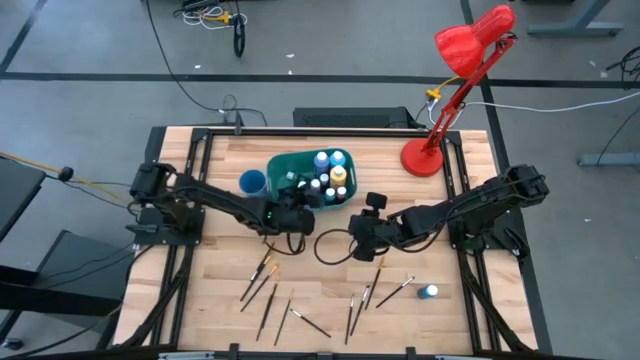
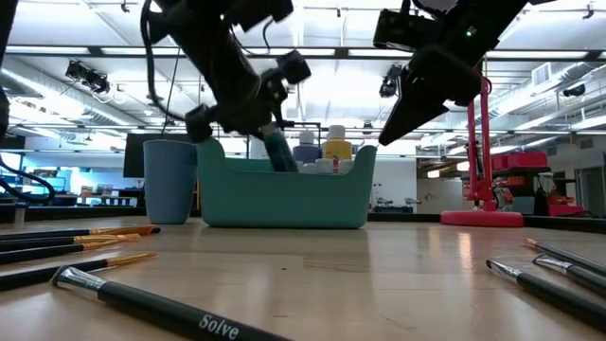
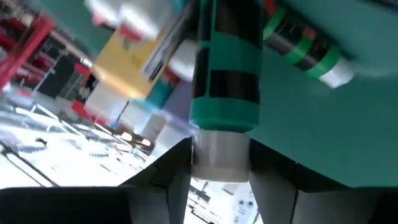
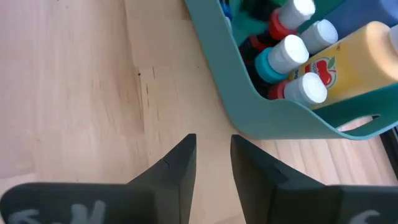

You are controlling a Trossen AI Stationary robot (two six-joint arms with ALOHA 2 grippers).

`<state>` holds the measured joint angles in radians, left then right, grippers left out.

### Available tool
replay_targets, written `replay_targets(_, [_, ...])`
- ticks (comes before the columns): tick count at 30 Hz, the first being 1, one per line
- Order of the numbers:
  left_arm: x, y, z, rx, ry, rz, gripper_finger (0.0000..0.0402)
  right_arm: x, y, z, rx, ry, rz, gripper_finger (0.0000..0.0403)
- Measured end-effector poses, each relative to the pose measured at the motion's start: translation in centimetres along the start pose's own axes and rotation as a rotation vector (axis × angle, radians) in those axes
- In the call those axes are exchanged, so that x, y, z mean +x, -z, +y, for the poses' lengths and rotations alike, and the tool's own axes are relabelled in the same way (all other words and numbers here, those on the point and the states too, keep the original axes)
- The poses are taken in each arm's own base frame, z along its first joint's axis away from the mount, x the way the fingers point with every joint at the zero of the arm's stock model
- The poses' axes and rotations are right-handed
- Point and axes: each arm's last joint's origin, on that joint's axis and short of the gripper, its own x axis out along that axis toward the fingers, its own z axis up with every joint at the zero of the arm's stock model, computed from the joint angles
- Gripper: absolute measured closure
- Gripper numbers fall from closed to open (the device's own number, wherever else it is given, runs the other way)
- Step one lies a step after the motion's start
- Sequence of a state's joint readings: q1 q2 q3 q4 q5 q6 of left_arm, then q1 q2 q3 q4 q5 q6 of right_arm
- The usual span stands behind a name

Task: Pick & Place Paint Supplies
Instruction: Put the small blue green paint bottle into the green bin, then put the small blue paint bottle into the green bin

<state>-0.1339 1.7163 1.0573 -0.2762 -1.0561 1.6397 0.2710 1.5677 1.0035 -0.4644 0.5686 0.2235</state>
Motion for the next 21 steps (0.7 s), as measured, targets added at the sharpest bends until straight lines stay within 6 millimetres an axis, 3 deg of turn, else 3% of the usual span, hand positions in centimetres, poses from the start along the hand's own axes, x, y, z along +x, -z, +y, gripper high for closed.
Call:
replay_targets(7, [0.8, -1.5, -0.5, 0.106, 0.025, -0.002, 0.0268, 0.0, -0.1, 0.0, 0.0, -0.002, -0.011, 0.0301])
replay_targets(14, [1.4, -1.3, -0.5, 0.151, 0.025, -0.112, 0.023, 0.0, -0.1, 0.0, 0.0, -0.003, -0.012, 0.0301])
replay_targets(21, [1.4, -1.5, -0.4, 0.21, 0.003, -0.216, 0.0242, 0.0, -0.1, 0.0, 0.0, -0.003, -0.012, 0.0301])
